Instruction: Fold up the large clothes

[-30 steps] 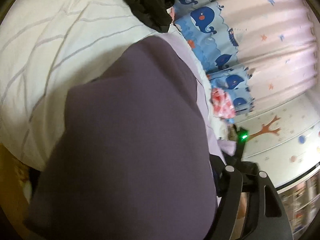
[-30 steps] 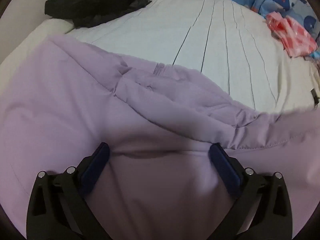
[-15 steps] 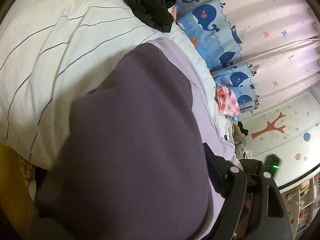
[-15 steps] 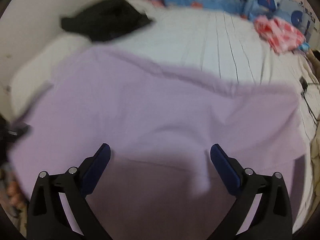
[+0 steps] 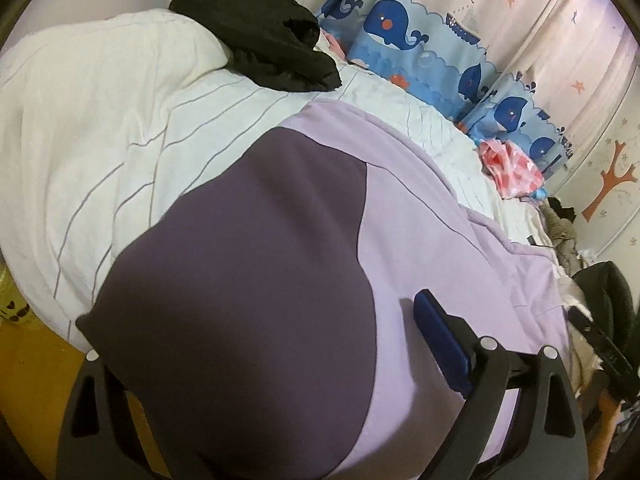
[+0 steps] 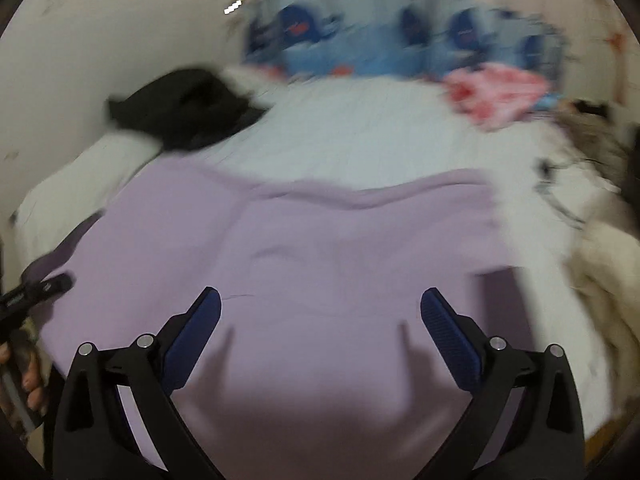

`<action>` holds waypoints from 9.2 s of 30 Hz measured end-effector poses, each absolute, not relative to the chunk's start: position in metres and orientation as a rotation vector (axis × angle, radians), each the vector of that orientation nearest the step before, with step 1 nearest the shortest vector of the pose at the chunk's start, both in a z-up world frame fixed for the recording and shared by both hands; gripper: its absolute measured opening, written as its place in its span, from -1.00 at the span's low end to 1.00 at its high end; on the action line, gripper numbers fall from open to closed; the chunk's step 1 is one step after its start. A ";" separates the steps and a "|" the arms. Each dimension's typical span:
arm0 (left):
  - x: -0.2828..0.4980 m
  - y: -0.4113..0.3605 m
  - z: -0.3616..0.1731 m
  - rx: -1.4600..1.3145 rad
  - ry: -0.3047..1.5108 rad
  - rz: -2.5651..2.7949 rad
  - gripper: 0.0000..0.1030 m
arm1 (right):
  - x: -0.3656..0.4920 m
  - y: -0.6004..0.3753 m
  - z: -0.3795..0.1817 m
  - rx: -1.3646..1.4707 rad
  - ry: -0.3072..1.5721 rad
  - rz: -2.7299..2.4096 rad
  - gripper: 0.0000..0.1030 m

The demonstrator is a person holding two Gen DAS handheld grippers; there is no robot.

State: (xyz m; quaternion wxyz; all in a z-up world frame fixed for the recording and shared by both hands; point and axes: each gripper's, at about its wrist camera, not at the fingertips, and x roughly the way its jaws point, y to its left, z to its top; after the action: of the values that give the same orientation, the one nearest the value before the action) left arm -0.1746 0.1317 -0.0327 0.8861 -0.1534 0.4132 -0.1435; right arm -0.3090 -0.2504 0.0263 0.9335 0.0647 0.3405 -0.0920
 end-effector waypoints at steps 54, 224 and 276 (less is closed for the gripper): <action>-0.020 -0.026 -0.032 0.333 0.667 -0.255 0.80 | -0.126 -0.437 -0.045 0.392 0.963 -0.302 0.88; -0.123 -0.140 -0.064 -0.360 1.270 -1.056 0.91 | -0.405 -0.393 -0.027 0.290 0.743 -0.493 0.88; -0.054 -0.038 0.053 0.098 0.856 -0.748 0.72 | -0.138 -0.250 0.017 0.169 0.776 -0.042 0.86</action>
State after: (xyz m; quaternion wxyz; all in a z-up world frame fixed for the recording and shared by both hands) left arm -0.0542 -0.0381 0.0533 0.8416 0.0462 0.4051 -0.3541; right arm -0.1385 -0.2499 0.0166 0.9220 0.0822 0.3777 -0.0204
